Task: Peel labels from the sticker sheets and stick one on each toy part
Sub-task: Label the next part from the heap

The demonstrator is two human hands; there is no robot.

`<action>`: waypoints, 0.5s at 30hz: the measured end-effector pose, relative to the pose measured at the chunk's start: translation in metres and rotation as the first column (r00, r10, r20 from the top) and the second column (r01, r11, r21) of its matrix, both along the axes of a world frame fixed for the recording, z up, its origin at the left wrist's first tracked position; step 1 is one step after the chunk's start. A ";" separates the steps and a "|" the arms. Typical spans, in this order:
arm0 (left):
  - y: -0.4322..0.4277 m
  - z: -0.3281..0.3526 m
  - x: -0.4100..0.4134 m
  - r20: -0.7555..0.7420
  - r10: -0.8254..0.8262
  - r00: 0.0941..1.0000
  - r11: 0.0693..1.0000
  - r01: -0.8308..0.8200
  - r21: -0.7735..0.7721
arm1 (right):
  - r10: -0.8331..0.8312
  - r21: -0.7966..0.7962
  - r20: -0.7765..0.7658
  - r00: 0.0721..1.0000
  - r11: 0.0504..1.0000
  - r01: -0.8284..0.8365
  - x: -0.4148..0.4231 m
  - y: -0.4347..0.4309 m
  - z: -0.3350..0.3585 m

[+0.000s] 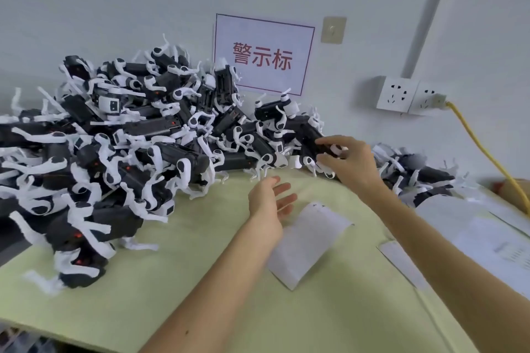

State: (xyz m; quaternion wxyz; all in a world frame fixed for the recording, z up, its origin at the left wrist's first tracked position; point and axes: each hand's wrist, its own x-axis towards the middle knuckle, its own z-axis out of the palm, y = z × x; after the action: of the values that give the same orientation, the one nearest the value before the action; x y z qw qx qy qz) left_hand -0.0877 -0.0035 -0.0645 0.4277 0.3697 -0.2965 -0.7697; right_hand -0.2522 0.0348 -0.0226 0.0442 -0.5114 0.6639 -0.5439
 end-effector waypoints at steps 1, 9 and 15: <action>0.002 0.000 -0.001 0.001 -0.026 1.000 0.999 0.026 -0.026 | 0.070 -0.055 0.202 0.977 0.997 -0.060 -0.001 0.012 0.007; 0.013 0.004 -0.005 0.078 -0.307 0.948 0.914 0.317 -0.253 | 0.366 -0.317 0.798 0.479 0.931 -0.182 0.000 0.077 -0.001; 0.012 0.002 -0.003 0.035 -0.514 0.857 0.839 0.511 -0.185 | 0.350 -0.346 0.840 0.415 0.934 -0.088 0.004 0.078 0.000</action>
State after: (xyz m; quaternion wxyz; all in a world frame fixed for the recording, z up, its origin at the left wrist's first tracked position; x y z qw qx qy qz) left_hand -0.0904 0.0085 -0.0623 0.2418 0.2286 -0.4522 -0.8275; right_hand -0.2477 0.1133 -0.0224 0.3929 -0.2330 0.3939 -0.7976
